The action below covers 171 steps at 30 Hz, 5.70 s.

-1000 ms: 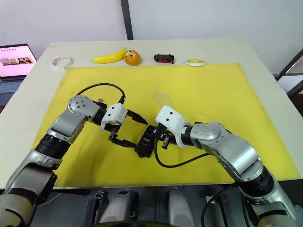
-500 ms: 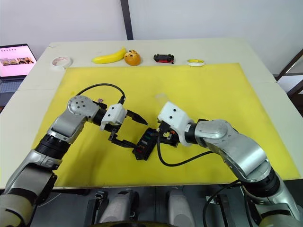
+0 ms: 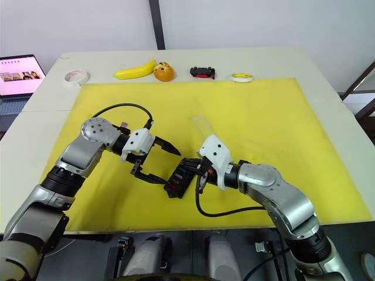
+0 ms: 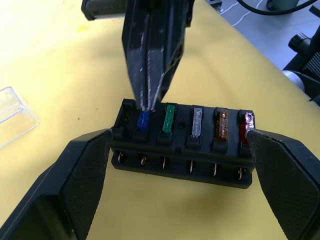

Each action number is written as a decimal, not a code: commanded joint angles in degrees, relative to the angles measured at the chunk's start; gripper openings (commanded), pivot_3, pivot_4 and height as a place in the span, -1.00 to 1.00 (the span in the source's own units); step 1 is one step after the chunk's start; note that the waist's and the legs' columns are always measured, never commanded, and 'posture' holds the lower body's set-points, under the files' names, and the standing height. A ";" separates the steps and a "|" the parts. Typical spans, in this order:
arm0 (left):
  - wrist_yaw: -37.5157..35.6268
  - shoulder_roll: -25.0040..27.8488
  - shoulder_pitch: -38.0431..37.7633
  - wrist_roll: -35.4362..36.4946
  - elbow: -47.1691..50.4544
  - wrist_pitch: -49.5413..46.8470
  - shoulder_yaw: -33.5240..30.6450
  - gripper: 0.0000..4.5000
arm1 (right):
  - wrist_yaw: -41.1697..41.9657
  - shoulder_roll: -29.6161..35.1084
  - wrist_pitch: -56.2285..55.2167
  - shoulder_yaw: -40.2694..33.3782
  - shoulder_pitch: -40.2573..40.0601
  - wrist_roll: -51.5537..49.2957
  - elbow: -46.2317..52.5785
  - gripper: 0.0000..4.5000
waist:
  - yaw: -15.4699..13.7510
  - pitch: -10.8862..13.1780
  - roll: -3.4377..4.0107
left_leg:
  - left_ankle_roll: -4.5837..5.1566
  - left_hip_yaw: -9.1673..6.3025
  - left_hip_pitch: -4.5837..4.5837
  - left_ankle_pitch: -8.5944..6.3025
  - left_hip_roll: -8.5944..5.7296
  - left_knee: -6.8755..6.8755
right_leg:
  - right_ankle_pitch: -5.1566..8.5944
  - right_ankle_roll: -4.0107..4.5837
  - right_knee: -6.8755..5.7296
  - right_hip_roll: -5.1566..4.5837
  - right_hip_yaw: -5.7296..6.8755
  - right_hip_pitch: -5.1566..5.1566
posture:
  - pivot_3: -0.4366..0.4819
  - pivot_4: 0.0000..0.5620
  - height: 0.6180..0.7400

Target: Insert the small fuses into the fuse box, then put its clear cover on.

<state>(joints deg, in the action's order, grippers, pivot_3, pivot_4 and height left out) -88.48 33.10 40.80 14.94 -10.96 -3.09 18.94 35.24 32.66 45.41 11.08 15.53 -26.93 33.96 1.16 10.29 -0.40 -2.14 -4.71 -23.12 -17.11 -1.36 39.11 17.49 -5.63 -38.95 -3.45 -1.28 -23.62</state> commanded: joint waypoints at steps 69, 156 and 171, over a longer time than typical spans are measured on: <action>94.88 -9.17 -28.96 74.04 20.48 -49.47 -50.25 1.00 | 0.88 1.40 6.94 -5.41 19.23 -11.34 -1.63 0.97 | -0.50 -0.11 0.12 | -0.07 0.04 0.65 -0.03 0.02 -0.24 | -0.04 -0.06 0.75 -0.22 -0.12 0.79 | -0.05 -0.47 1.00; 73.20 -14.62 -2.22 40.12 -27.12 -48.67 -48.56 1.00 | -3.51 1.44 11.24 -6.54 19.57 -6.31 -0.72 0.97 | -1.64 -0.32 0.41 | -0.21 -0.18 0.81 0.08 -0.16 -0.36 | -0.09 -0.16 0.73 -0.22 0.03 0.98 | -0.05 -0.47 1.00; 76.11 -16.78 -3.15 40.20 -23.41 -49.84 -50.18 0.76 | -2.88 2.13 11.08 -6.51 19.24 -6.54 -0.27 1.00 | -1.85 -0.33 0.43 | -0.20 -0.18 0.81 0.08 -0.17 -0.39 | -0.09 -0.16 0.79 -0.26 0.03 0.99 | -0.05 -0.47 1.00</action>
<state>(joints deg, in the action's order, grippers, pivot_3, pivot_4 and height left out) -14.31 17.24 38.81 56.76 -32.68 -52.41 -31.46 32.04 34.40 57.06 6.30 34.58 -32.84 31.33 -0.69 9.96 0.03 -2.35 -4.89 -22.31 -17.03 -1.53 38.72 17.39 -5.80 -38.16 -3.71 -1.25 -22.64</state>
